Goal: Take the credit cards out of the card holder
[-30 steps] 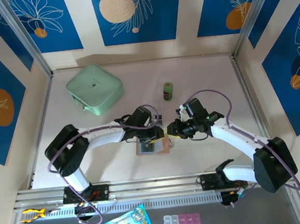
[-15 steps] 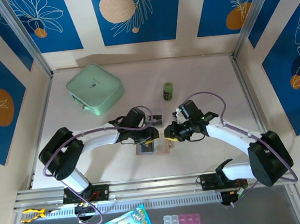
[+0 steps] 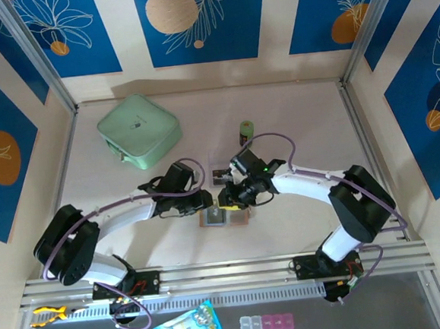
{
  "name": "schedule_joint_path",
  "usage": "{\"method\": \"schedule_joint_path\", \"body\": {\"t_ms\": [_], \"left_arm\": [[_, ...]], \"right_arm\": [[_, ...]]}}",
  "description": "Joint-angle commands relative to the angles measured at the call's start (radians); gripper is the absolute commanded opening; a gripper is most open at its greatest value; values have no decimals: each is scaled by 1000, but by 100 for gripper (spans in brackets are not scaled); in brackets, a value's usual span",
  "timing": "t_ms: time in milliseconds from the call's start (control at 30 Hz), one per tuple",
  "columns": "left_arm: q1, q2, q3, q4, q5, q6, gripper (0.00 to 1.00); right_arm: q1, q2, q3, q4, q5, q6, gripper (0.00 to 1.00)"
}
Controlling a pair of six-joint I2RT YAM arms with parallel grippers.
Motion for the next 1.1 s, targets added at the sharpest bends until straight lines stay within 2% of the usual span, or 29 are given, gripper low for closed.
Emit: {"method": "schedule_joint_path", "body": {"t_ms": [0, 133, 600, 767, 1067], "left_arm": [[15, 3, -29, -39, -14, 38, 25], [15, 40, -49, 3, 11, 35, 24], [16, 51, -99, 18, -6, 3, 24], [19, 55, -93, 8, -6, 6, 24], [19, 49, -93, 3, -11, 8, 22]], "right_arm": [[13, 28, 26, 3, 10, 11, 29], [17, 48, 23, 15, 17, 16, 29], [22, 119, 32, 49, 5, 10, 29], [23, 136, 45, 51, 2, 6, 23], [33, 144, 57, 29, 14, -6, 22]]}}
